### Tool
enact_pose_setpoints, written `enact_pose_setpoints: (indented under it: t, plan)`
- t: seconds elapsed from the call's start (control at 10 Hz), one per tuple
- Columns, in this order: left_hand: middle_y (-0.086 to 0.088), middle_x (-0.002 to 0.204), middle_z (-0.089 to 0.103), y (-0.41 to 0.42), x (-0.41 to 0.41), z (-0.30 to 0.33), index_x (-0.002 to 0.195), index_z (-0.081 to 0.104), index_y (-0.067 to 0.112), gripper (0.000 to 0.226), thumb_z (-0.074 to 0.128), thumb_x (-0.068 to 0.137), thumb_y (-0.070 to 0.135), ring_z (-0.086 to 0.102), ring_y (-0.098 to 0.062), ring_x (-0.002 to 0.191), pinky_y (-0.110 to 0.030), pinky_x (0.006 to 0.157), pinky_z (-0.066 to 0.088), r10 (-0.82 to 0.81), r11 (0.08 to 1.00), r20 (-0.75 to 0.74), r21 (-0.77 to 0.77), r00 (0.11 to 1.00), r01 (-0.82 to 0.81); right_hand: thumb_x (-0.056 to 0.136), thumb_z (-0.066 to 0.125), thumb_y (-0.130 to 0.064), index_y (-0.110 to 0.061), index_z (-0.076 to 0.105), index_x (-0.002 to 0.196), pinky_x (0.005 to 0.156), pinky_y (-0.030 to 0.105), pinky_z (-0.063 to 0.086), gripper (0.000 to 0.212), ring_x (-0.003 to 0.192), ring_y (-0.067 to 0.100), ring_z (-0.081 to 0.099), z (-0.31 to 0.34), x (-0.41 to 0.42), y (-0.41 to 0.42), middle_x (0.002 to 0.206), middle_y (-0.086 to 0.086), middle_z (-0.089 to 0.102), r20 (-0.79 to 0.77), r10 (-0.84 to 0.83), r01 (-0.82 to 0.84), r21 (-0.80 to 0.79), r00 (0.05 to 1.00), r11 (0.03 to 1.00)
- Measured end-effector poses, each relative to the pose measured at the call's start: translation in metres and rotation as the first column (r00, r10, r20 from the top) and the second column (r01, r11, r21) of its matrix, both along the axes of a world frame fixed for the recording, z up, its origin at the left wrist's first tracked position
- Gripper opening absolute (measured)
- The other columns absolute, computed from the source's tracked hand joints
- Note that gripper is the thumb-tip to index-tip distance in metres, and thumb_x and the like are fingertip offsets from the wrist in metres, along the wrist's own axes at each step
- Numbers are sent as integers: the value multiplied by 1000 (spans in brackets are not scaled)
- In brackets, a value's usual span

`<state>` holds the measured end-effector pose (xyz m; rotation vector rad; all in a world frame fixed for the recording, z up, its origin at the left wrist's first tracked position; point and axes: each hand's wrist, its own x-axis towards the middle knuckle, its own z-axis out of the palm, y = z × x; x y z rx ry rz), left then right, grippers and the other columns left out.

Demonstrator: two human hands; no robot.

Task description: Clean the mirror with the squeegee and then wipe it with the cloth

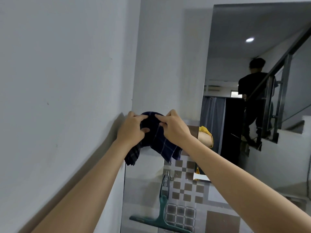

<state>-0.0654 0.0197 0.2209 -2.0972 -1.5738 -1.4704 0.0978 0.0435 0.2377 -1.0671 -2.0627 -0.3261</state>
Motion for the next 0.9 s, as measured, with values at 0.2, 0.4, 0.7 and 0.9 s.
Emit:
enact_pose_setpoints:
  t: [0.2, 0.4, 0.7, 0.9]
  plan:
    - [-1, 113, 53, 32, -4, -4, 121, 60, 18, 44, 73, 79, 19, 50, -12, 97, -24, 85, 41, -111, 993, 214, -20, 970, 118, 91, 63, -35, -19, 59, 130, 79, 30, 47, 42, 94, 22, 58, -14, -11, 24, 107, 7, 60, -175, 73, -88, -76, 982, 993]
    - [12, 82, 65, 44, 3, -29, 102, 68, 11, 19, 66, 84, 12, 61, -1, 75, -9, 64, 49, -265, 964, 425, 99, 866, 246, 91, 64, -28, -15, 68, 111, 71, 15, 48, 25, 87, 13, 64, -35, -23, 33, 95, -2, 71, -517, 147, -227, -94, 843, 969]
    - [-11, 114, 57, 32, 2, -58, 124, 51, 23, 36, 57, 88, 25, 50, -27, 111, -38, 92, 45, -23, 996, 318, -76, 948, 49, 96, 55, -32, -11, 56, 119, 79, 33, 56, 31, 94, 20, 61, -45, -22, 15, 107, 6, 63, -815, -52, -504, -406, 577, 762]
    - [-17, 132, 48, -75, 17, -158, 136, 43, 24, 62, 56, 82, 52, 39, -35, 125, -49, 100, 35, 107, 993, 342, 19, 934, -121, 92, 58, -23, -9, 59, 112, 69, 38, 45, 25, 71, 20, 54, -94, 52, -66, 84, 9, 57, -779, -624, -790, -414, 52, 452]
